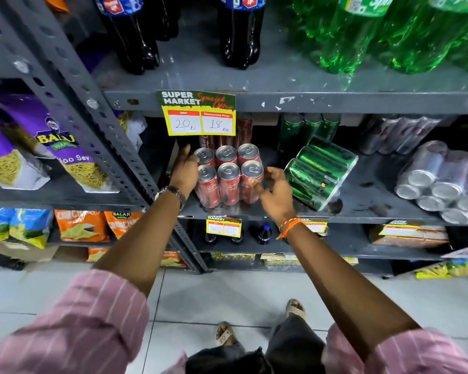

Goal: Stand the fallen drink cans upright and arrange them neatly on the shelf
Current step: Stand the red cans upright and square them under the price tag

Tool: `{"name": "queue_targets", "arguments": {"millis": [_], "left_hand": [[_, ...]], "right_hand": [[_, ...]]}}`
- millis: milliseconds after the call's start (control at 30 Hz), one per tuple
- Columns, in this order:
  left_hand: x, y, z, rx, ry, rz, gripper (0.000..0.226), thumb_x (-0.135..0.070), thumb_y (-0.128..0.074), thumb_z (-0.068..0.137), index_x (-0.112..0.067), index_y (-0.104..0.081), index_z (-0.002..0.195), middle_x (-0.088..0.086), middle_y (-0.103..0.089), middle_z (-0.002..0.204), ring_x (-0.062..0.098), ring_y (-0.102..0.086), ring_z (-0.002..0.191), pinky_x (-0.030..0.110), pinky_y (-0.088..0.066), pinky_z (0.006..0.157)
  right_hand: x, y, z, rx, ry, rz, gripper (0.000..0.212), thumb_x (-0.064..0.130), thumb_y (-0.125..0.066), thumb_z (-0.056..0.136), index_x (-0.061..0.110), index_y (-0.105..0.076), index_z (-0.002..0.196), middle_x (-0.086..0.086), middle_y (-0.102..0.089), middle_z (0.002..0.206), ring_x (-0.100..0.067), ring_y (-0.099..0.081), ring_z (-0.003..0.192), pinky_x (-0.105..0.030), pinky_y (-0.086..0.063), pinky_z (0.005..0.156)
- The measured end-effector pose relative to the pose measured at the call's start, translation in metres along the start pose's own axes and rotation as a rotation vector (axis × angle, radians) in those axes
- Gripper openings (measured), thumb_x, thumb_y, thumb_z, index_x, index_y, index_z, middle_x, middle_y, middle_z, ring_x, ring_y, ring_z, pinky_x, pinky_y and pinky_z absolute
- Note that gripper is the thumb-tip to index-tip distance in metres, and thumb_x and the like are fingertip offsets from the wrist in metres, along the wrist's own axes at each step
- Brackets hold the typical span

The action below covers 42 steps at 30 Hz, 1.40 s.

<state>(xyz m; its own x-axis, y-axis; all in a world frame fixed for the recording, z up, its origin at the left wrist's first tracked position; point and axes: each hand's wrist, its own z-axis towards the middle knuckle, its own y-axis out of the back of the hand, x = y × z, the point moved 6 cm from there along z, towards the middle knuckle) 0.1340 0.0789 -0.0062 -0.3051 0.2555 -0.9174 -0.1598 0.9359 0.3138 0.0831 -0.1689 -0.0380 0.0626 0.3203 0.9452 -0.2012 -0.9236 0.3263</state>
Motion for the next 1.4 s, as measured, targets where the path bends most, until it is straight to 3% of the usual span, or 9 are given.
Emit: {"name": "queue_targets", "arguments": {"millis": [200, 467, 600, 767, 867, 1000, 1133, 1267, 1400], "left_hand": [[-0.017, -0.013, 0.010, 0.091, -0.032, 0.103, 0.044, -0.028, -0.040, 0.089, -0.015, -0.061, 0.126, 0.008, -0.060, 0.134, 0.027, -0.056, 0.124, 0.036, -0.044, 0.104], [0.009, -0.004, -0.031, -0.002, 0.009, 0.022, 0.054, -0.046, -0.040, 0.086, -0.014, -0.062, 0.123, 0.009, -0.063, 0.131, 0.028, -0.058, 0.115, 0.036, -0.042, 0.102], [0.029, -0.013, -0.056, 0.035, 0.033, -0.068, 0.049, -0.041, -0.046, 0.094, -0.016, -0.048, 0.136, 0.005, -0.050, 0.141, 0.024, -0.046, 0.132, 0.036, -0.032, 0.112], [0.005, -0.006, -0.053, 0.028, -0.010, 0.206, 0.066, -0.051, -0.040, 0.094, -0.018, -0.030, 0.150, 0.007, -0.025, 0.159, 0.022, -0.026, 0.147, 0.038, -0.019, 0.118], [-0.043, -0.006, -0.028, 0.052, -0.152, 0.277, 0.054, -0.044, -0.041, 0.096, -0.018, -0.044, 0.143, 0.000, -0.059, 0.128, 0.016, -0.056, 0.114, 0.026, -0.038, 0.097], [-0.081, -0.032, -0.002, 0.221, -0.248, 0.409, 0.038, -0.025, -0.033, 0.104, -0.008, -0.049, 0.135, 0.015, -0.044, 0.150, 0.020, -0.045, 0.126, 0.017, -0.029, 0.097], [-0.084, -0.056, 0.014, 0.302, -0.167, 0.347, 0.010, -0.018, -0.035, 0.104, -0.012, -0.043, 0.103, 0.010, -0.050, 0.118, 0.013, -0.037, 0.102, 0.015, -0.031, 0.067], [-0.080, -0.065, 0.020, 0.350, -0.188, 0.331, 0.023, -0.014, -0.033, 0.105, -0.009, -0.049, 0.120, 0.002, -0.041, 0.117, 0.012, -0.036, 0.108, 0.015, -0.028, 0.078], [-0.076, -0.055, 0.016, 0.258, -0.175, 0.249, 0.037, -0.017, -0.032, 0.104, -0.002, -0.045, 0.136, 0.013, -0.046, 0.142, 0.022, -0.043, 0.126, 0.021, -0.030, 0.097]], "right_hand": [[0.012, -0.005, 0.005, -0.003, 0.053, -0.125, 0.033, 0.006, -0.064, 0.089, 0.003, -0.058, 0.121, -0.017, -0.068, 0.113, -0.032, -0.066, 0.103, -0.049, -0.053, 0.095], [0.036, -0.003, 0.042, 0.074, 0.052, -0.250, 0.033, 0.010, -0.058, 0.092, 0.004, -0.062, 0.124, -0.017, -0.070, 0.122, -0.032, -0.065, 0.114, -0.033, -0.048, 0.095], [0.045, -0.010, 0.073, 0.154, 0.035, -0.282, 0.037, 0.008, -0.056, 0.094, 0.007, -0.063, 0.130, -0.016, -0.070, 0.126, -0.030, -0.064, 0.120, -0.032, -0.047, 0.100], [0.050, -0.008, 0.084, 0.249, 0.027, -0.194, 0.036, 0.006, -0.060, 0.095, 0.000, -0.063, 0.130, -0.019, -0.069, 0.128, -0.019, -0.064, 0.113, -0.035, -0.048, 0.108], [0.047, 0.000, 0.058, 0.098, 0.013, -0.116, 0.026, 0.015, -0.065, 0.093, 0.004, -0.068, 0.116, -0.015, -0.075, 0.114, -0.025, -0.070, 0.106, -0.036, -0.054, 0.098], [0.047, -0.017, -0.014, -0.035, 0.130, -0.048, 0.022, 0.018, -0.073, 0.083, 0.015, -0.066, 0.103, -0.008, -0.066, 0.099, -0.025, -0.065, 0.092, -0.039, -0.055, 0.088], [0.051, -0.040, -0.046, 0.066, 0.194, -0.214, 0.045, 0.019, -0.081, 0.072, 0.022, -0.064, 0.113, -0.002, -0.048, 0.119, -0.026, -0.057, 0.108, -0.036, -0.052, 0.099], [0.057, -0.036, -0.044, 0.069, 0.228, -0.231, 0.040, -0.003, -0.073, 0.074, 0.017, -0.065, 0.107, 0.005, -0.043, 0.111, -0.020, -0.055, 0.100, -0.016, -0.051, 0.086], [0.055, -0.031, -0.037, 0.057, 0.267, -0.353, 0.047, -0.015, -0.062, 0.075, 0.013, -0.067, 0.112, -0.002, -0.050, 0.115, -0.013, -0.056, 0.094, -0.019, -0.054, 0.085]]}}
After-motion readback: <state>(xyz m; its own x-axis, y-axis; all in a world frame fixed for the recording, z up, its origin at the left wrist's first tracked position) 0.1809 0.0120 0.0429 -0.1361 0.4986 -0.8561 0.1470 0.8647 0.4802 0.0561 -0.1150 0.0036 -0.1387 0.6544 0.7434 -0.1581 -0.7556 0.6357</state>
